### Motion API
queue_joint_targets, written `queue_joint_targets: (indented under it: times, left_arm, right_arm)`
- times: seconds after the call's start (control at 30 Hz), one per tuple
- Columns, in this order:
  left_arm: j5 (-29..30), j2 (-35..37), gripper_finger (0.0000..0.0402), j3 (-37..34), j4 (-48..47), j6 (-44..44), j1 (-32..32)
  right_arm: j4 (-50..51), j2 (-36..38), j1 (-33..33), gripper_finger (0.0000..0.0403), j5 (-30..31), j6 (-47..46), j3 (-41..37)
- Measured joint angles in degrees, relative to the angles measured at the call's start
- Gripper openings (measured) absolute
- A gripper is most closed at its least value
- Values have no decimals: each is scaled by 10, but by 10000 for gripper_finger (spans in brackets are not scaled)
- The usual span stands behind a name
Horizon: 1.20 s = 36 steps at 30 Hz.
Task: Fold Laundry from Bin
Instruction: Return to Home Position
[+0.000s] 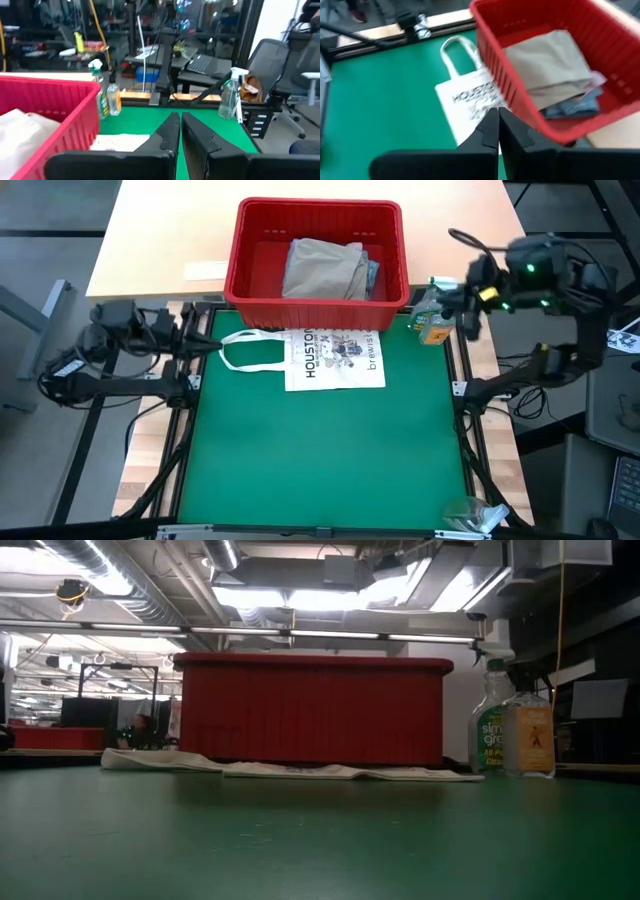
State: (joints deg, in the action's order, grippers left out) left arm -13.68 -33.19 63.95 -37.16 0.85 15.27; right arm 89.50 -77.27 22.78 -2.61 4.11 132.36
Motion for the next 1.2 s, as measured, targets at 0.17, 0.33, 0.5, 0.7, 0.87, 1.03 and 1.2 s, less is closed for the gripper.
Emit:
queue_joint_targets:
  times: [0.17,0.33,0.5,0.7,0.87,1.03,1.2]
  left_arm:
    - [3,73,15,-133,106,5,-16]
    - [7,143,15,-241,174,16,-17]
    - [6,194,15,-342,289,18,-17]
    - [5,227,15,-439,393,32,-17]
    - [5,252,15,-473,406,36,-17]
    - [5,273,15,-490,408,51,-17]
    - [5,287,15,-521,431,56,-23]
  right_arm:
    - [-18,96,-46,8,22,-51,-125]
    - [-165,234,-90,14,46,-113,-359]
    - [-343,379,-120,14,45,-149,-605]
    - [-468,509,-144,14,-19,-203,-826]
    - [-471,605,-155,14,-31,-261,-929]
    - [-491,709,-157,14,-8,-264,-1006]
    - [-490,772,-157,14,-8,-264,-1041]
